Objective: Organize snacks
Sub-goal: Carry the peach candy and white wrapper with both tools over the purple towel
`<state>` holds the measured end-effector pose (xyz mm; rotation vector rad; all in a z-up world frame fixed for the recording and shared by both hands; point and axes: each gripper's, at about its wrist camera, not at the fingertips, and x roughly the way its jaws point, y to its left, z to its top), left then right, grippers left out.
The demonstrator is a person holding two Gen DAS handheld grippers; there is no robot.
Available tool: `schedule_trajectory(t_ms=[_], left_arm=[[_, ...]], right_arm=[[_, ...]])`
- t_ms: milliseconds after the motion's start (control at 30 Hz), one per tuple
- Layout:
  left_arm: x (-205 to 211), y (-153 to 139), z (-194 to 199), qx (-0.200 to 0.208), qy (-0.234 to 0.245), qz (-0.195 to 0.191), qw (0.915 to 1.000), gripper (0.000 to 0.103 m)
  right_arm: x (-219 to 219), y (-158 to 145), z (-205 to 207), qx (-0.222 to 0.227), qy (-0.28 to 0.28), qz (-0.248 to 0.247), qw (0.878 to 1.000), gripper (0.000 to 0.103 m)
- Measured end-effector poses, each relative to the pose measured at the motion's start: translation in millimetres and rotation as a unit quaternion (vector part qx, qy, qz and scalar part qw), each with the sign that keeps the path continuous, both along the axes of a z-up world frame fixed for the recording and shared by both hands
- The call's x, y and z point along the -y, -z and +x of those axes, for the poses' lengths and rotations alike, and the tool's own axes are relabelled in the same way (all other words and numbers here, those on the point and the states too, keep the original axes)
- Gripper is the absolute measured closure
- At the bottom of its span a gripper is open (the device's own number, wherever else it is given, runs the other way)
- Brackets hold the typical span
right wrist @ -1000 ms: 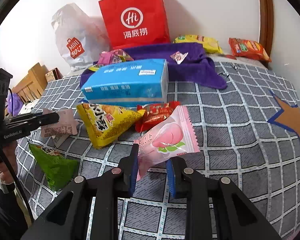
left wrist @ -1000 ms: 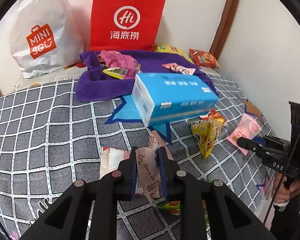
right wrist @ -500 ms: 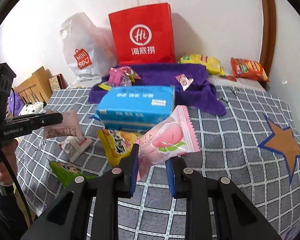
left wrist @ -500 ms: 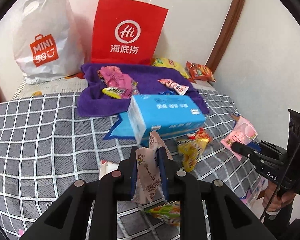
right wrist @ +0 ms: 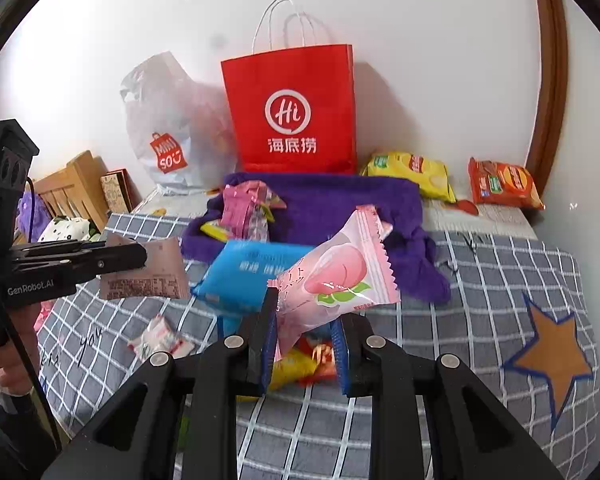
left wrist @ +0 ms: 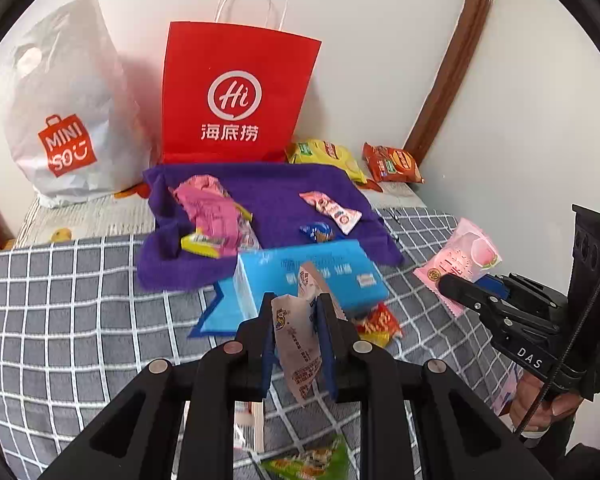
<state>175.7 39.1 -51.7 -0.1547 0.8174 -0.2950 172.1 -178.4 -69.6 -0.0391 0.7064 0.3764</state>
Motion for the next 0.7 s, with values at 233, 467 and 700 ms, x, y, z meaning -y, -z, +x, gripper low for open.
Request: schedule_trajectory(t_ms=[233,467,700], left_arm=[[1.9,-19.4,29.4,0.006,-0.002,0.016,0.9999,0.084],[-2.4,-27.4,67.7,-0.007,-0.008,0.018,0.9998,0.084],[-11.3,-30.6,104.7,-0.006,-0.018,0.012,0.9998,0.084]], right_arm=[[-1.5,-16.4,43.1,-0.002,0.001,0.008,1.000,0.079],[-7.2,-33.9,82.7,0.009,0.006,0.010,1.000,0.079],[-20.1,-42.1,122.9,0.014,0.002,0.018,1.000,0.079]])
